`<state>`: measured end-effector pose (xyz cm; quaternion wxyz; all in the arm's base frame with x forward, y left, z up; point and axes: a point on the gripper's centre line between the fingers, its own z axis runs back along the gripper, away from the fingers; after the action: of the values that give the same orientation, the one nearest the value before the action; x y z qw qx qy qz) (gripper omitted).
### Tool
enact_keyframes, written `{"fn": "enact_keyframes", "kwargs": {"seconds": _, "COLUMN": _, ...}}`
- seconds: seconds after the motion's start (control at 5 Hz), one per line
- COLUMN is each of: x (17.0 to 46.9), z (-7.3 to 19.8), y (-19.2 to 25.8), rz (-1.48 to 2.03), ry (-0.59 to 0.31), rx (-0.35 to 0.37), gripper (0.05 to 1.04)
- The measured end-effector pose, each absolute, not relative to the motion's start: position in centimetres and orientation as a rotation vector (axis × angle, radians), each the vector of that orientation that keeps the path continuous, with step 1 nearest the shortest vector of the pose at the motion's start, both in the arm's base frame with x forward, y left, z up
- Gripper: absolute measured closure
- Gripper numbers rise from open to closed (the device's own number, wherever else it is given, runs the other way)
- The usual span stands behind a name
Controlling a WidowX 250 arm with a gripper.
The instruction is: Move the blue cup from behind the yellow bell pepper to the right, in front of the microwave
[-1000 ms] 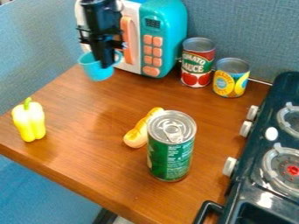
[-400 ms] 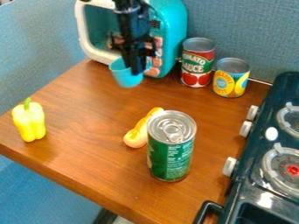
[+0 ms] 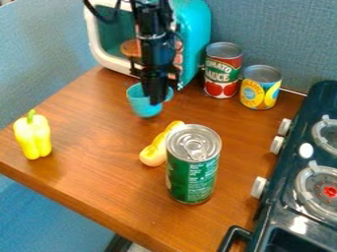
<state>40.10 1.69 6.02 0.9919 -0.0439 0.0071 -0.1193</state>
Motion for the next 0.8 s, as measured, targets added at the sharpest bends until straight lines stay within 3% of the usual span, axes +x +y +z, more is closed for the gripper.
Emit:
{"fn": "enact_keyframes", "kwargs": {"seconds": 0.2, "x": 39.94, "z": 4.73, "y": 1.91, "rz": -0.232, "ry": 0.048, "rx": -0.084, "gripper": 0.992}}
{"fn": "enact_keyframes", "kwargs": {"seconds": 0.6, "x": 40.14, "z": 4.66, "y": 1.53, "rz": -0.22, "ry": 0.054, "rx": -0.106, "gripper": 0.959}}
{"fn": "enact_keyframes", "kwargs": {"seconds": 0.8, "x": 40.02, "z": 4.75, "y": 0.98, "rz": -0.196, "ry": 0.058, "rx": -0.149, "gripper": 0.763}}
